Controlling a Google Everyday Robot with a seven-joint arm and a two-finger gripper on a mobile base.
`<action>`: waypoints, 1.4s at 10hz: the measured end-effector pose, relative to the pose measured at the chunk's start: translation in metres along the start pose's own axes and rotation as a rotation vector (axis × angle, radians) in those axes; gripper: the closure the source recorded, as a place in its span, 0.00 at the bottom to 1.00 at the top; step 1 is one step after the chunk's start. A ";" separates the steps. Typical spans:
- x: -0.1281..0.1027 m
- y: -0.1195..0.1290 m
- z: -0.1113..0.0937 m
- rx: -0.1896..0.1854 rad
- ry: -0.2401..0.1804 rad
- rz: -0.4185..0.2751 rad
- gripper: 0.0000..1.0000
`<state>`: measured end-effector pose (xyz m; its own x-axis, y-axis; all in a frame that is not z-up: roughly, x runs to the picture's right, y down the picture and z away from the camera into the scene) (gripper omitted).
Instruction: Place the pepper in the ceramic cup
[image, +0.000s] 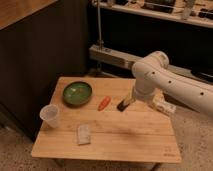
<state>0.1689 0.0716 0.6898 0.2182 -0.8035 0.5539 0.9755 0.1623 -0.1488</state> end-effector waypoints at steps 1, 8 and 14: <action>0.000 0.000 0.000 0.000 0.000 0.000 0.20; 0.005 0.001 -0.004 -0.008 0.004 -0.002 0.20; 0.047 -0.006 -0.029 -0.046 0.040 -0.022 0.20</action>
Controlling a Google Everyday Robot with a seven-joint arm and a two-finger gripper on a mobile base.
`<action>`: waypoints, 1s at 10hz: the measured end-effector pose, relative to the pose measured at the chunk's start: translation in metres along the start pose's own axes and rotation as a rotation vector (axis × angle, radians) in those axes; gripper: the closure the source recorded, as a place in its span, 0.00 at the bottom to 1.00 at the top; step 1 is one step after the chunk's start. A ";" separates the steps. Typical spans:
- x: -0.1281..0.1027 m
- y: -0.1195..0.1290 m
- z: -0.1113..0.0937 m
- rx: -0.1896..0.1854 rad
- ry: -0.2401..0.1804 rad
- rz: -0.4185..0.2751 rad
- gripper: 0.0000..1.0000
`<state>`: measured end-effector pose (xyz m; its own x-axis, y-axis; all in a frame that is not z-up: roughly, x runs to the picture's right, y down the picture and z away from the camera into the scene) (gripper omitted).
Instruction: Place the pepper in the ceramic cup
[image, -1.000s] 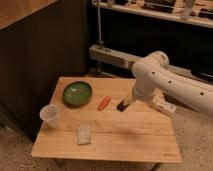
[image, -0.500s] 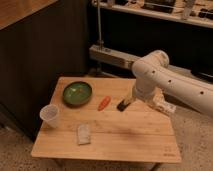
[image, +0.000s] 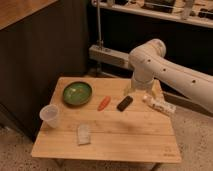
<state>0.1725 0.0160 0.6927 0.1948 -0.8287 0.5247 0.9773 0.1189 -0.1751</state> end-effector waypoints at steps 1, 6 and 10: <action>0.000 -0.004 -0.001 -0.001 -0.003 -0.008 0.20; 0.013 -0.020 0.004 -0.021 0.000 -0.014 0.20; 0.017 -0.043 0.012 -0.043 -0.001 -0.036 0.20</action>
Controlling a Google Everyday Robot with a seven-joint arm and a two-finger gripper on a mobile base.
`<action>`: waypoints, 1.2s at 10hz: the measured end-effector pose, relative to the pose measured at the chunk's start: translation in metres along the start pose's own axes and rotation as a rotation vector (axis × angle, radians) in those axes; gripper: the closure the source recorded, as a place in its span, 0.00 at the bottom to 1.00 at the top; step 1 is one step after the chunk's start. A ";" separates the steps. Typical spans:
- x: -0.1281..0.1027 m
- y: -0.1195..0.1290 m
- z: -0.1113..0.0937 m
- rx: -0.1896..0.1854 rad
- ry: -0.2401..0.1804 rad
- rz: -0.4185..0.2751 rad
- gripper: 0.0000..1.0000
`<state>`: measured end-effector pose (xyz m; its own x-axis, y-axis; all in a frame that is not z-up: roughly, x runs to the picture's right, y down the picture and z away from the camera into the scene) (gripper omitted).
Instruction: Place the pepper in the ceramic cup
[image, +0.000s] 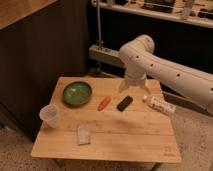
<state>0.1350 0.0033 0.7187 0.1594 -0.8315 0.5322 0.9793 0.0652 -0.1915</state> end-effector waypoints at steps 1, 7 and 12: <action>0.001 -0.002 0.000 -0.004 0.002 0.001 0.20; 0.022 -0.021 0.007 -0.029 0.016 -0.019 0.20; 0.026 -0.027 0.006 -0.010 0.019 -0.021 0.20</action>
<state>0.1132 -0.0167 0.7426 0.1360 -0.8432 0.5201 0.9812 0.0420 -0.1885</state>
